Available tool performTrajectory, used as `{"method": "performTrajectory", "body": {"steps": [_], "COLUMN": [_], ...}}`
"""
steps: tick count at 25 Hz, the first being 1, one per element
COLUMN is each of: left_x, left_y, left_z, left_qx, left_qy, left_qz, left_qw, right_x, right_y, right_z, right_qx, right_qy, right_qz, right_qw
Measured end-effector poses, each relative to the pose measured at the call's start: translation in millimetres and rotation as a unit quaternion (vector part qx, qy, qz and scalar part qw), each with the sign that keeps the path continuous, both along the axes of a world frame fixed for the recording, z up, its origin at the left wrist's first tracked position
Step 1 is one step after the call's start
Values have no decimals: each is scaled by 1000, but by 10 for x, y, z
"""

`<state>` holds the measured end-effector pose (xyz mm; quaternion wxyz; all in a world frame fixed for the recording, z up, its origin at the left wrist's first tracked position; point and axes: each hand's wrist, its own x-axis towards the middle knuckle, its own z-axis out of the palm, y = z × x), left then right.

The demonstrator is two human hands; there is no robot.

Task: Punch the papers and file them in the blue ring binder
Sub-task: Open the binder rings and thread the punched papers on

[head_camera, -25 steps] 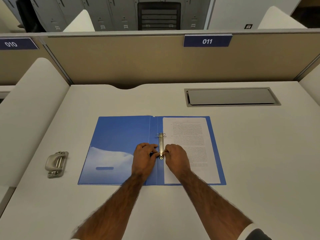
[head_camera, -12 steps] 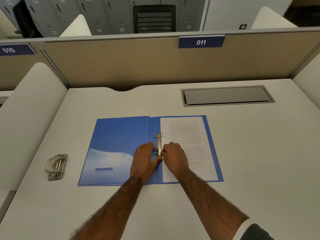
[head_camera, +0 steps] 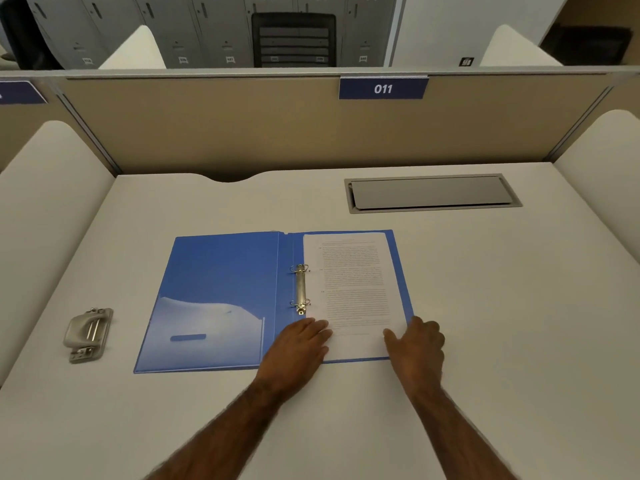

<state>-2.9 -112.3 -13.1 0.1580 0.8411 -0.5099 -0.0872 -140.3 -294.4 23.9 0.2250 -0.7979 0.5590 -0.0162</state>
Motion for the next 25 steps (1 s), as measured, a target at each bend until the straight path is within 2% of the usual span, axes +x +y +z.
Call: {"method": "performTrajectory", "body": {"steps": [8, 13, 21, 25], "left_x": [13, -25, -32, -28], "left_y": [-85, -78, -76, -54], "left_z": [21, 30, 37, 28], "left_qx": [52, 49, 47, 39], "left_qy": [14, 24, 27, 24], "left_qz": [9, 20, 24, 19], "left_qw": [999, 998, 998, 999], "right_x": [80, 210, 490, 648], "right_y": [76, 14, -226, -498], "right_z": [-50, -17, 41, 207], "right_qx": [-17, 39, 220, 280], "right_qy": [28, 4, -133, -256], "right_qz": [18, 1, -12, -60], "right_qw": [999, 999, 966, 923]}}
